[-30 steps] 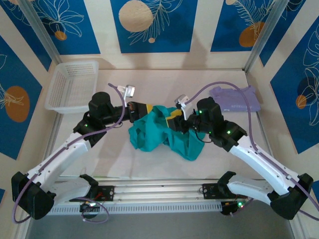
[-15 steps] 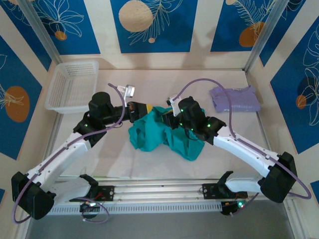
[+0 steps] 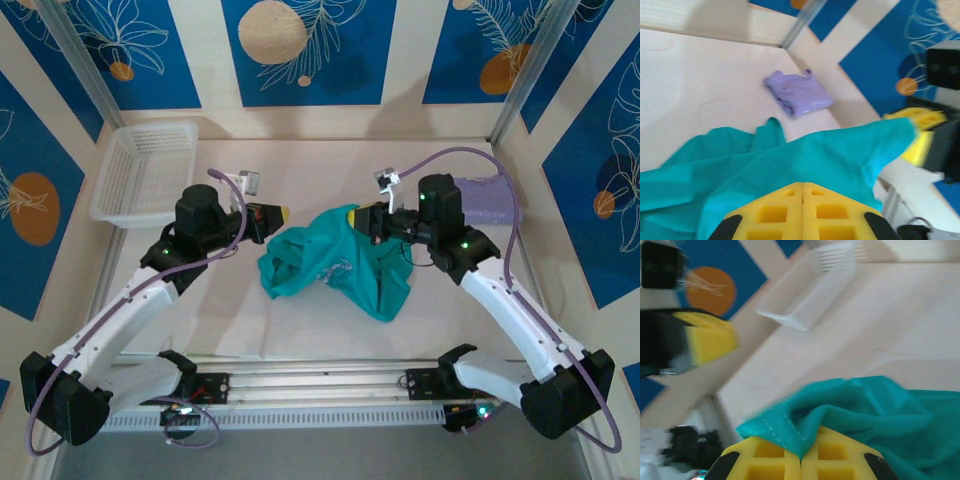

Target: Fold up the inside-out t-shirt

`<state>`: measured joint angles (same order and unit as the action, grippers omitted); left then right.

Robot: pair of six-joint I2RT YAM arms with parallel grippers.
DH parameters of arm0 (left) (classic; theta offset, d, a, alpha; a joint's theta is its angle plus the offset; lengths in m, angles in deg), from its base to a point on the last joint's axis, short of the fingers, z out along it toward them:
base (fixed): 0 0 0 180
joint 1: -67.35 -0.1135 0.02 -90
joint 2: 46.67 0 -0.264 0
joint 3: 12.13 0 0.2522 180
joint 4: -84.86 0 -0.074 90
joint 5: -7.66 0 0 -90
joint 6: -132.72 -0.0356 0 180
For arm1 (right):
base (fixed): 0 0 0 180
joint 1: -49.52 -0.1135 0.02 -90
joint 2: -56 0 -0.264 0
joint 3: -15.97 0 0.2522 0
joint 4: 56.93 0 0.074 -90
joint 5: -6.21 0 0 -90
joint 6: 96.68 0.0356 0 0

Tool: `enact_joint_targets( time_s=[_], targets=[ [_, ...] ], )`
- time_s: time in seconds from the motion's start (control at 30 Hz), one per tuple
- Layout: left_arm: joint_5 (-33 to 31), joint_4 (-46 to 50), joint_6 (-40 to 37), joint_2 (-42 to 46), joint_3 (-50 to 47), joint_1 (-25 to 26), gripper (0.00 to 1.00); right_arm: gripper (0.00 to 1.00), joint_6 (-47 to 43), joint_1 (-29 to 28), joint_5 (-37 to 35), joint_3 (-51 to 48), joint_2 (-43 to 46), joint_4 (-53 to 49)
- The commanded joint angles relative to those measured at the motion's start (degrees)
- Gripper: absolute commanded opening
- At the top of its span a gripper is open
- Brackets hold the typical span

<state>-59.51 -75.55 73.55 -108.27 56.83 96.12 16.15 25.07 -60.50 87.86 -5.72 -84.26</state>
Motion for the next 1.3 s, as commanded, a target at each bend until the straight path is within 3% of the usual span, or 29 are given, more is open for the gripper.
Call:
enact_joint_targets(
  time_s=[0.0, 0.1, 0.2, 0.27, 0.5, 0.63, 0.87, 0.93, 1.0, 1.1, 1.17, 1.27],
  targets=[
    [-6.63, 4.95, -5.23, 0.34, 1.72, -1.24, 0.00, 0.00, 6.81, 2.30, 19.13, 0.76, -1.05, 2.94],
    [-9.21, 6.52, -5.92, 0.80, 1.40, -1.47, 0.00, 0.00, 8.16, 4.79, 21.69, 0.91, -1.56, 2.06],
    [-5.62, 5.49, -6.29, 1.54, 0.86, -0.94, 0.00, 0.00, 8.09, 3.86, 17.51, 1.58, -2.02, 0.23],
    [-4.62, 4.36, -7.72, 2.38, 0.26, 2.17, 0.00, 0.00, 9.38, 2.83, 14.75, 1.91, -3.13, 0.29],
    [-17.66, 2.73, -17.35, 3.23, -0.68, 22.21, 0.27, 0.00, 11.51, -1.28, 4.16, 4.32, -6.47, -2.74],
    [-31.24, 3.64, -23.45, -0.37, 0.70, 31.73, 0.42, 0.00, 13.12, -1.70, 2.21, 5.15, -7.35, -3.05],
    [-47.94, 2.69, -29.08, -9.25, 3.98, 38.08, 0.54, 0.00, 15.43, -1.85, 2.17, 4.74, -7.56, -1.80],
    [-50.00, -0.02, -30.56, -11.27, 3.79, 38.42, 0.53, 0.00, 16.00, -1.92, 2.30, 4.29, -7.59, -1.14],
    [-53.55, -2.26, -31.55, -12.79, 3.47, 38.37, 0.44, 0.00, 15.94, -1.92, 2.05, 3.97, -7.47, -1.32],
    [-55.38, -3.22, -33.72, -11.60, 2.62, 37.76, 0.05, 0.00, 13.60, -1.16, 1.01, 4.26, -6.62, -4.18],
    [-48.46, -1.11, -31.74, -7.84, 1.50, 34.76, 0.00, 0.00, 9.92, -0.54, -0.14, 4.90, -5.72, -7.31],
    [-24.25, 2.43, -21.86, -2.09, -0.18, 23.36, 0.00, 0.00, 2.19, -0.48, 0.05, 6.78, -5.27, -12.62]
  ],
)
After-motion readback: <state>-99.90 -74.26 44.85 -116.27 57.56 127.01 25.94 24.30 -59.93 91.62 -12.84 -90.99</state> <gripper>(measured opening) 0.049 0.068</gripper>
